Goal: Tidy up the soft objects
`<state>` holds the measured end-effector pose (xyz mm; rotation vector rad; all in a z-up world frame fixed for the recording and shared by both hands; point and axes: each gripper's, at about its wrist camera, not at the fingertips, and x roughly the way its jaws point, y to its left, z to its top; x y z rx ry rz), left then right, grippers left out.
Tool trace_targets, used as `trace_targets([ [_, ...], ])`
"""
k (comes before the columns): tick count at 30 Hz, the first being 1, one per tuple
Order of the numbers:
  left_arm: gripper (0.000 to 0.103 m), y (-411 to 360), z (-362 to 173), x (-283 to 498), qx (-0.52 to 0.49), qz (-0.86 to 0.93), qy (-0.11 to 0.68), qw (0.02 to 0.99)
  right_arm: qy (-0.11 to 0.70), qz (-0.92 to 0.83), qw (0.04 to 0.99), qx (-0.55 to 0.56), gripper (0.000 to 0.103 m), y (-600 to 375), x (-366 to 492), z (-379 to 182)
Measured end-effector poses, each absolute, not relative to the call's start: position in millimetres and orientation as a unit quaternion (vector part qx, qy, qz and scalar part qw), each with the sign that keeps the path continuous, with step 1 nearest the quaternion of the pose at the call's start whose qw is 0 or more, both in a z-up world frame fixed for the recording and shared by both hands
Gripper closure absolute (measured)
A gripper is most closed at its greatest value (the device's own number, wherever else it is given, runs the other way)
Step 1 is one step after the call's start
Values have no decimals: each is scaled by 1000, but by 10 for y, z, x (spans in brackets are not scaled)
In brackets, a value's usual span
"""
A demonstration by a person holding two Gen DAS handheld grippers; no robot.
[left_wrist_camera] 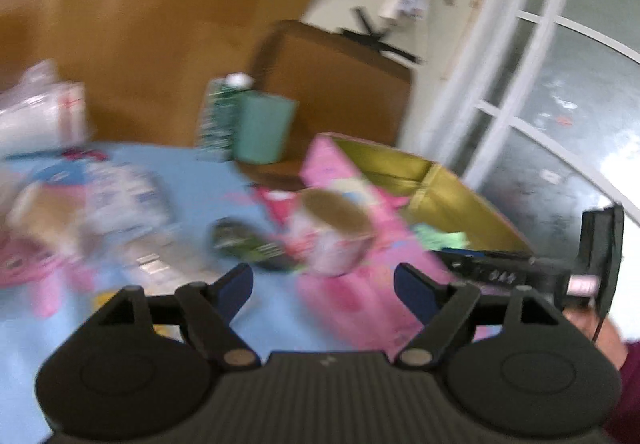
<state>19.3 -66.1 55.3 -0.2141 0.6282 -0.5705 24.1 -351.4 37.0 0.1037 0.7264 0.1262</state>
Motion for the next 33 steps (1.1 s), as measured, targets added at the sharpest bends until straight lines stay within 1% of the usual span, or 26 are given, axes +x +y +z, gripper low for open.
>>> trace_targets([
  [1,23,-546,514,191,-106,-261,307,909,378,60,922,59,76,-3563,343,327],
  [2,23,-450,485,198,-108,-247,309,912,393,53,916,60,79,-3616,421,301],
  [6,23,-52,368,244,-118,-187,312,924,421,-14,906,46,79,-3847,712,268],
  [8,23,129,327,283,-126,-164,311,927,425,-62,903,25,74,-3928,800,228],
  [9,23,206,311,300,-127,-151,310,930,425,-73,902,31,75,-3964,800,236],
  [11,23,371,265,316,-127,-127,303,936,391,-62,916,61,75,-3940,662,373],
  [13,23,519,196,330,-127,-108,301,939,342,-38,937,56,74,-3721,472,566],
  [15,23,601,119,370,-133,-97,304,938,298,16,953,47,71,-3378,317,750],
  [16,23,628,73,389,-140,-98,308,936,294,58,952,58,65,-3179,278,796],
  [17,23,648,18,408,-147,-101,313,933,300,99,946,71,56,-3017,283,797],
  [18,23,657,20,406,-151,-105,311,932,313,144,935,82,52,-2827,310,763],
  [20,20,691,30,376,-159,-118,296,935,345,201,913,82,39,-2416,393,582],
  [21,20,700,9,383,-160,-117,303,932,356,211,908,70,37,-2257,445,487],
  [23,20,722,-6,364,-165,-125,306,929,381,214,898,43,28,-1952,618,235],
  [24,20,735,-10,351,-169,-127,303,929,393,214,894,39,27,-1860,678,138],
  [26,20,759,-20,339,-178,-127,302,928,400,206,892,39,19,-1760,780,-10],
  [27,20,768,-27,338,-181,-128,302,927,402,197,893,45,18,-1758,818,-50],
  [28,20,772,-30,333,-183,-129,302,927,396,196,896,52,20,-1771,825,-47],
  [30,20,759,-32,333,-185,-130,303,926,398,199,894,46,36,-1778,770,-28],
  [32,19,746,-32,336,-184,-130,304,926,399,198,894,44,47,-1829,664,11],
  [33,19,734,-30,339,-181,-129,306,926,398,196,895,42,49,-1846,606,14],
])
